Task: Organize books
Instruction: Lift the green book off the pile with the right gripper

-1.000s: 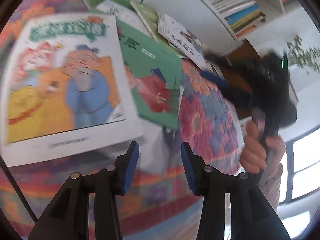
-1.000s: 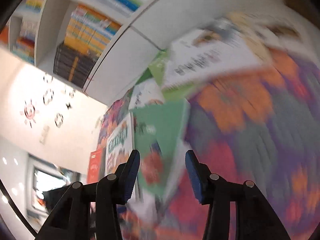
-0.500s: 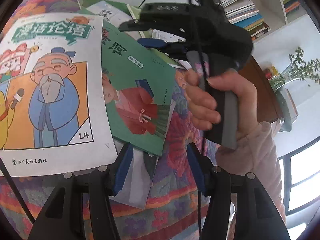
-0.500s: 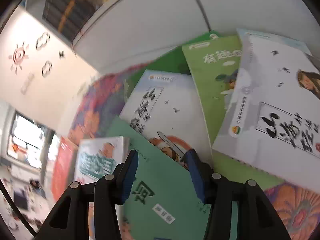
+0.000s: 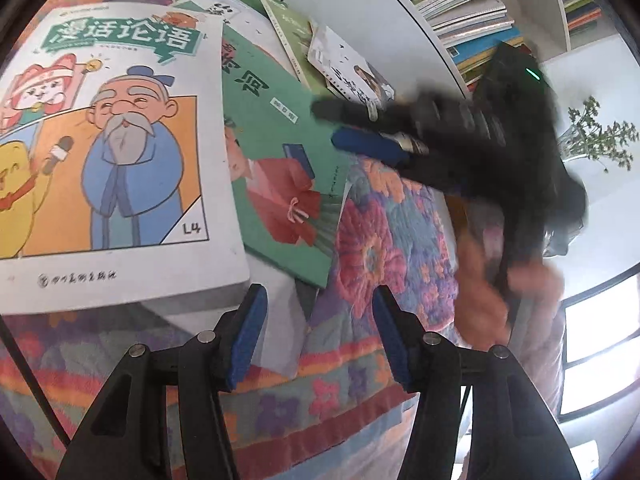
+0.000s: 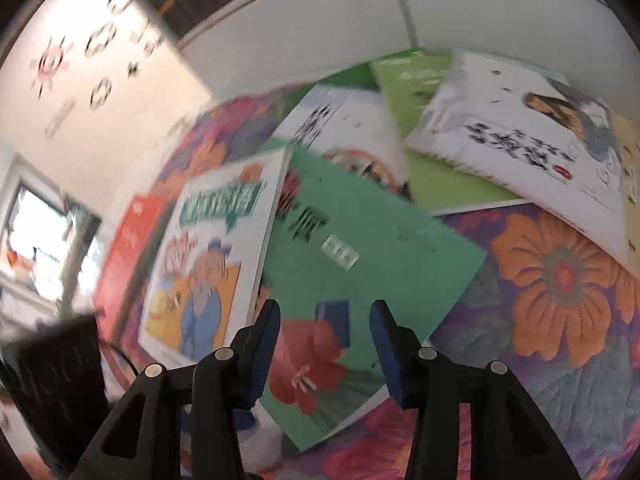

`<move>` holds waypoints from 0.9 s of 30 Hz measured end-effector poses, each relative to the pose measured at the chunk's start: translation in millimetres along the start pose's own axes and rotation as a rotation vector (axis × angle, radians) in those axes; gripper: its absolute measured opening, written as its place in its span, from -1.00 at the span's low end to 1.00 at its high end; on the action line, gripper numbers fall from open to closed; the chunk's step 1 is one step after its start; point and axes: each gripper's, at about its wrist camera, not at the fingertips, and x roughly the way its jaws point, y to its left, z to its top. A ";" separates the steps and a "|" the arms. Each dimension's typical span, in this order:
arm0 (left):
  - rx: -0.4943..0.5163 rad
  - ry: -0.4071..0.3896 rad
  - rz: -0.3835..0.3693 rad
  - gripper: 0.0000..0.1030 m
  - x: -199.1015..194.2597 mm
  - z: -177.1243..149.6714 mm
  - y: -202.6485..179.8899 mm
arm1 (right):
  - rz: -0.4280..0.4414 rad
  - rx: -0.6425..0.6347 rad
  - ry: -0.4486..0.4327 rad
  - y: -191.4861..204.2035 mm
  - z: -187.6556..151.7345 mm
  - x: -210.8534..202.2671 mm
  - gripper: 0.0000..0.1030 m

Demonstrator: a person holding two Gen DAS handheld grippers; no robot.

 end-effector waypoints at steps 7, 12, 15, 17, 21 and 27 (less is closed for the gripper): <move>0.022 -0.012 0.009 0.02 2.8 0.2 -1.2 | 0.023 0.062 -0.052 -10.1 64.7 42.5 -0.02; 0.034 -0.012 -0.003 0.02 10.9 7.8 -4.3 | -0.213 -0.214 -0.009 25.2 73.1 70.9 0.33; 0.008 0.022 -0.041 0.17 9.0 7.9 -0.3 | -0.191 -0.239 0.069 30.8 63.4 68.1 0.38; 0.000 0.070 -0.066 0.29 4.5 4.6 -0.1 | -0.182 -0.243 0.115 24.8 53.1 62.6 0.38; 0.060 0.118 -0.072 0.29 -5.0 -9.5 -0.3 | -0.069 -0.142 0.152 -4.3 26.2 39.9 0.38; 0.148 0.200 -0.038 0.29 -14.7 -30.9 -5.5 | -0.072 -0.090 0.168 -20.2 -36.9 -1.2 0.38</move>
